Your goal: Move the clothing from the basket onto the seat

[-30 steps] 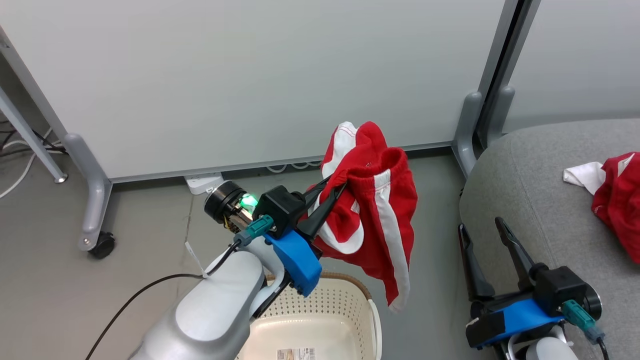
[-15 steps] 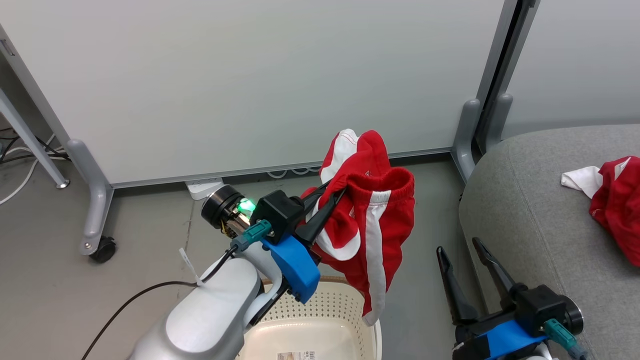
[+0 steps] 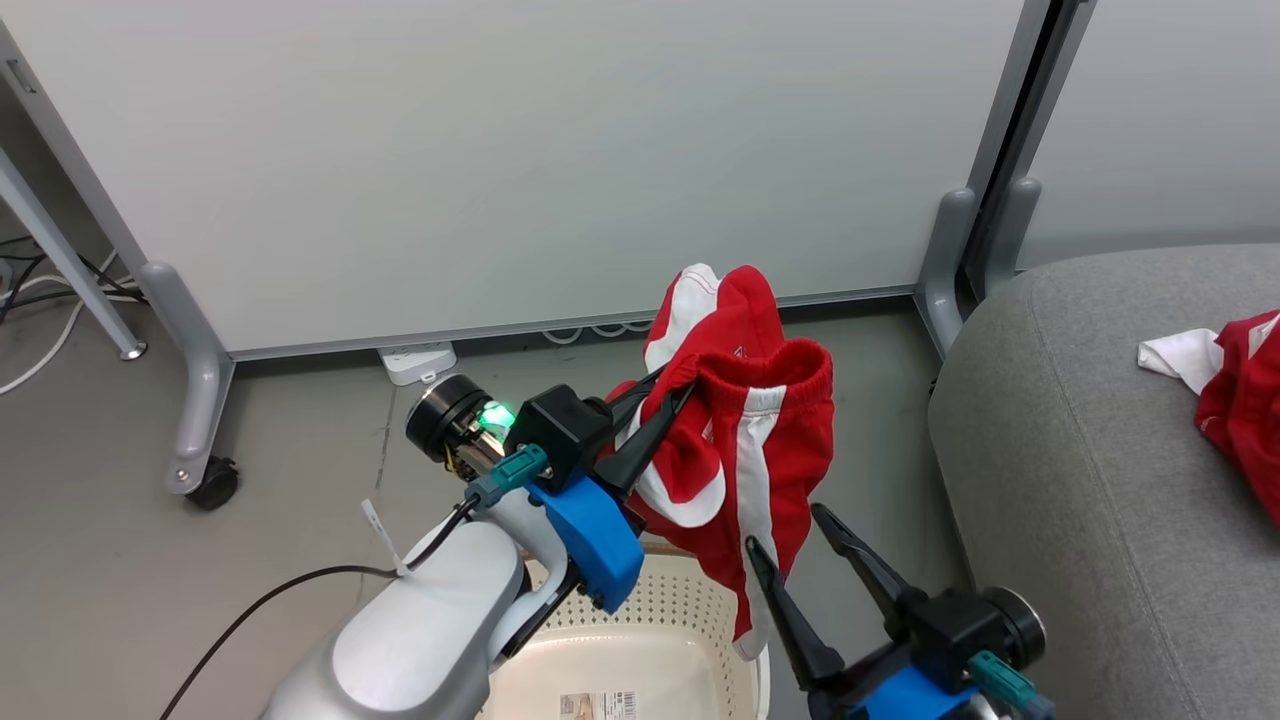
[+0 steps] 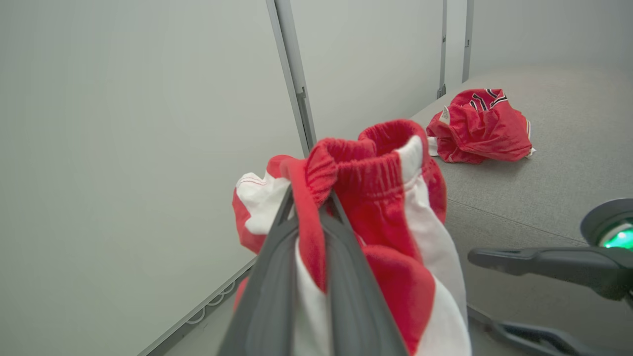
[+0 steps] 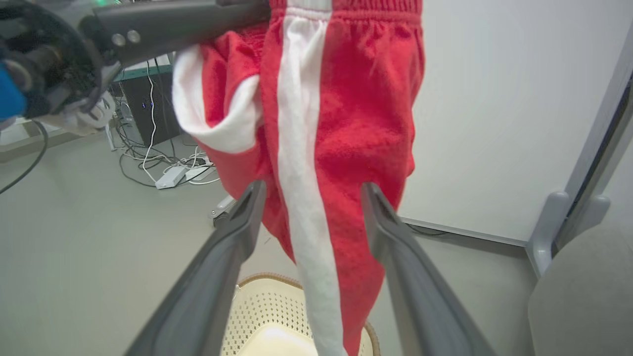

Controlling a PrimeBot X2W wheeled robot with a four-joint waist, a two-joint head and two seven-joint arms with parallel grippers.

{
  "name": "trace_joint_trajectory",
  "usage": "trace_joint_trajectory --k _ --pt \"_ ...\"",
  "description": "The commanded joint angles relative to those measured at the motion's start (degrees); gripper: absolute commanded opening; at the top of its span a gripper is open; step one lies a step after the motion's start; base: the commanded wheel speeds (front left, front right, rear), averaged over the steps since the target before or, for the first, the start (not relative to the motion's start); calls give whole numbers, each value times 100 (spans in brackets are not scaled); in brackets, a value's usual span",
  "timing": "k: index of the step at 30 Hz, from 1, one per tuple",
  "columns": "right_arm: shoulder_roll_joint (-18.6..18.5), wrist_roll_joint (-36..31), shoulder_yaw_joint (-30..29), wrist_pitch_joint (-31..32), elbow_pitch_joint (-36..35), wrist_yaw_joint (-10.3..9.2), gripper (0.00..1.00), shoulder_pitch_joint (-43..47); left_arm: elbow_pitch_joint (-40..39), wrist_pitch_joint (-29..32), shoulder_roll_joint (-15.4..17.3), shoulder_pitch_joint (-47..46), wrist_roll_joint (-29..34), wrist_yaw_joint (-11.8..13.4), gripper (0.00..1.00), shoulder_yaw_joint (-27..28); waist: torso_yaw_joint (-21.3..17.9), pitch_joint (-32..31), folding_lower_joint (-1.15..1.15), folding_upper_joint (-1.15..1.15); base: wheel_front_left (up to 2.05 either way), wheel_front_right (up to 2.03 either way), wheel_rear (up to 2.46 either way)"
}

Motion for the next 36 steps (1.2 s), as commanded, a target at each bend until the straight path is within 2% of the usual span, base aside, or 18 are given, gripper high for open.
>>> trace_joint_trajectory --k 1,6,18,19,20,36 --pt "11 11 49 0 44 -6 100 -137 -27 -11 -5 -5 1 31 0 7 4 16 -1 0 0 0 0" --pt "82 -126 187 0 378 -6 100 -631 -55 -16 -37 -92 -4 25 0 -30 21 111 -1 0 0 0 0" --pt "290 -584 97 1 1523 -6 100 -1707 -85 -57 -150 -248 -8 -11 0 -146 99 305 -1 0 0 0 0" --pt "301 -586 80 0 1581 -6 61 -1757 -80 -63 -157 -261 -12 -2 0 -155 104 314 -1 0 0 0 0" --pt "310 -568 80 1 1638 -6 0 -1805 -72 -71 -165 -274 -17 -7 0 -161 107 320 -1 0 0 0 0" --pt "333 -229 276 1 1658 -6 0 -1901 64 -132 -103 -286 -108 26 0 -202 0 288 -1 0 0 0 0"
